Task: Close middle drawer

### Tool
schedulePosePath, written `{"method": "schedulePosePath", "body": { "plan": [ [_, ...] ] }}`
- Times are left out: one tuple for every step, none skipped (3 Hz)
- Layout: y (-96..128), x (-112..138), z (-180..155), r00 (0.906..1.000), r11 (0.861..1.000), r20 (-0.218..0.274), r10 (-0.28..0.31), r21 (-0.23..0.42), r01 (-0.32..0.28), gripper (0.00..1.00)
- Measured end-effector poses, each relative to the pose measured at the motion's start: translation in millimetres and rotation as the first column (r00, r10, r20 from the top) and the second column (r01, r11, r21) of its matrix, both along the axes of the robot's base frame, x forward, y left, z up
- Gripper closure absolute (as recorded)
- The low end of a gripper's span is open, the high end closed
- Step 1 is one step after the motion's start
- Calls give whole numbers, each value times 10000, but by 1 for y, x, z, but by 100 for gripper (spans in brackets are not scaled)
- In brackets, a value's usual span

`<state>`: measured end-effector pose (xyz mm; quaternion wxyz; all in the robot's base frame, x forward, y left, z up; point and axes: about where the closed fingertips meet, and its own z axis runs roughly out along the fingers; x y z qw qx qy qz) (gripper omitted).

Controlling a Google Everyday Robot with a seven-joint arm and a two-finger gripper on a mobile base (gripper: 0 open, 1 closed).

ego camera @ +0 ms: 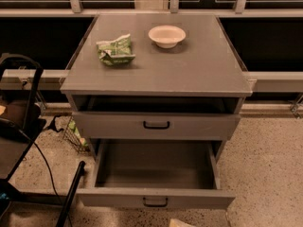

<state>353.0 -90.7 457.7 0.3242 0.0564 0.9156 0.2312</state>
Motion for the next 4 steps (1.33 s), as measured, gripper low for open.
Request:
{"method": "schedulePosePath", "body": {
  "plan": [
    [0, 20, -22, 9959, 9969, 460, -785, 121, 780, 100],
    [6, 31, -47, 9883, 9906, 678, -1364, 26, 1365, 100],
    [-8, 35, -51, 9768, 9803, 903, -1941, -197, 1966, 100],
    [-8, 35, -49, 9774, 9810, 911, -1906, -197, 1932, 100]
  ]
}}
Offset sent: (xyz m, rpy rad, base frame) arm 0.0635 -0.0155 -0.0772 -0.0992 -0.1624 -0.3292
